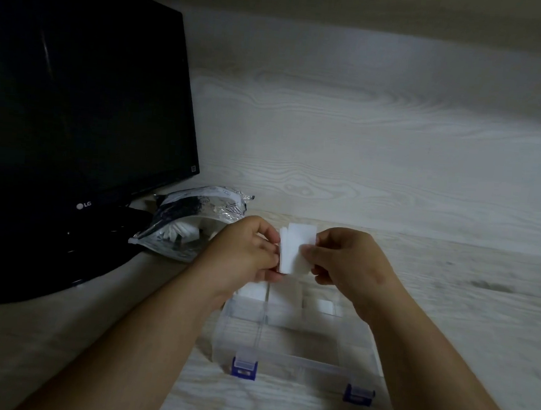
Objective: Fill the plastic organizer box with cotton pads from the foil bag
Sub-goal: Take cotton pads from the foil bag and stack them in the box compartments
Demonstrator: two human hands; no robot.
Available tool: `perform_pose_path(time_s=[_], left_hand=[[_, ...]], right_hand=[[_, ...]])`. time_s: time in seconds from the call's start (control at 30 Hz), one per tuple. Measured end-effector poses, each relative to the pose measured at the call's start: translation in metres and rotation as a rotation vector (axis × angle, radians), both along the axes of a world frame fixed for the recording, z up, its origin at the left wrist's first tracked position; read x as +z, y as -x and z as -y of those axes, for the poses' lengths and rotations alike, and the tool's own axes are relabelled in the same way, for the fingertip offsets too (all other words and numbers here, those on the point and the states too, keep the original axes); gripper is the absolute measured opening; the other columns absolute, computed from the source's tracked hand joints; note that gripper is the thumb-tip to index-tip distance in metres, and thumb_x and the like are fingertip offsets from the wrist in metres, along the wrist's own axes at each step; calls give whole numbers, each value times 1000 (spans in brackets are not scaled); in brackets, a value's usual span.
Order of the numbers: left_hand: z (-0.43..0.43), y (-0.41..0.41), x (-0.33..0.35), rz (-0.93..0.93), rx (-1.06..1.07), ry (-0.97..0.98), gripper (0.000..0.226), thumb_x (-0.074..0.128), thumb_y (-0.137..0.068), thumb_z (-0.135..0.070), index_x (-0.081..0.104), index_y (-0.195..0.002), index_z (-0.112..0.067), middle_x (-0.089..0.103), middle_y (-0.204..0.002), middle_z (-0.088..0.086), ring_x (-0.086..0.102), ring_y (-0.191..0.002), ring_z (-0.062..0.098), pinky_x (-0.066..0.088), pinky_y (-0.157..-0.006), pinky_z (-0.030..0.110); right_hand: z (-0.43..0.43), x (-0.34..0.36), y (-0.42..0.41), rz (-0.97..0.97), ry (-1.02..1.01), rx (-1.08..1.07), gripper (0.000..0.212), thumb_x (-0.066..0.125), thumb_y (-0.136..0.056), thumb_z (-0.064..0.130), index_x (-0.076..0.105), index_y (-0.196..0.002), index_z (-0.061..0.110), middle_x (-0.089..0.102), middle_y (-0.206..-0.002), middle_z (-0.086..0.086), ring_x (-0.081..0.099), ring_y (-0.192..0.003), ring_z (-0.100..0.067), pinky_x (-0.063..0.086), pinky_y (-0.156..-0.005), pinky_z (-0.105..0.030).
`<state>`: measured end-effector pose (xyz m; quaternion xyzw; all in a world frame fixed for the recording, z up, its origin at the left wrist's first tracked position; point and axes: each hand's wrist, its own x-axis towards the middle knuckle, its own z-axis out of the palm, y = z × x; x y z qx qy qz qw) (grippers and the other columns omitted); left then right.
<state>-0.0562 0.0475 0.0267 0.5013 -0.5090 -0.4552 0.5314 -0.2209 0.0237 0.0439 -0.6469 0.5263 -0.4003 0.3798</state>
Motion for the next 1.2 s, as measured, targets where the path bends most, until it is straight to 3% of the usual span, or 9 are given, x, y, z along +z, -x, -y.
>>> perform_pose_path(time_s=[0.2, 0.33, 0.53, 0.97, 1.13, 1.2], left_hand=[[0, 5, 4, -122, -13, 3, 22, 57, -88, 9, 47, -95, -9, 57, -79, 16, 61, -61, 21, 58, -59, 35], [-1, 3, 0, -52, -3, 49, 28, 61, -84, 14, 46, -95, -7, 56, -76, 16, 61, -61, 17, 59, -63, 37], [1, 4, -2, 54, 77, 101, 26, 60, -84, 14, 46, -85, -8, 51, -82, 17, 57, -70, 21, 60, -63, 34], [2, 7, -3, -18, 12, 77, 22, 58, -87, 12, 47, -83, -7, 56, -81, 19, 61, -66, 22, 59, -65, 38], [5, 12, -6, 193, 53, 158, 16, 66, -85, 3, 61, -77, -10, 62, -68, 9, 61, -56, 14, 55, -58, 28], [6, 16, -8, 279, 58, 157, 19, 66, -83, 6, 63, -76, -11, 61, -66, 6, 60, -54, 12, 57, -61, 32]], right_hand=[[-1, 0, 1, -26, -4, -9, 6, 70, -86, 16, 71, -82, 12, 72, -73, -9, 63, -60, -13, 59, -69, -35], [-1, 1, 1, 17, 3, 0, 7, 73, -85, 15, 70, -82, 9, 68, -68, -3, 60, -56, -7, 56, -58, -23], [-2, 5, 2, 161, -35, 8, 7, 70, -86, 6, 70, -84, -1, 65, -66, -7, 60, -53, -8, 56, -58, -25], [-4, 8, 4, 27, -26, 13, 17, 73, -80, 2, 59, -75, 10, 64, -69, -5, 60, -57, -12, 50, -54, -25], [-4, 13, 12, -27, -57, -5, 12, 73, -79, 1, 63, -77, 6, 67, -71, -13, 61, -57, -17, 57, -63, -32], [-4, 14, 13, -102, -85, -2, 8, 74, -79, 1, 69, -79, 7, 71, -76, -15, 62, -55, -16, 59, -63, -31]])
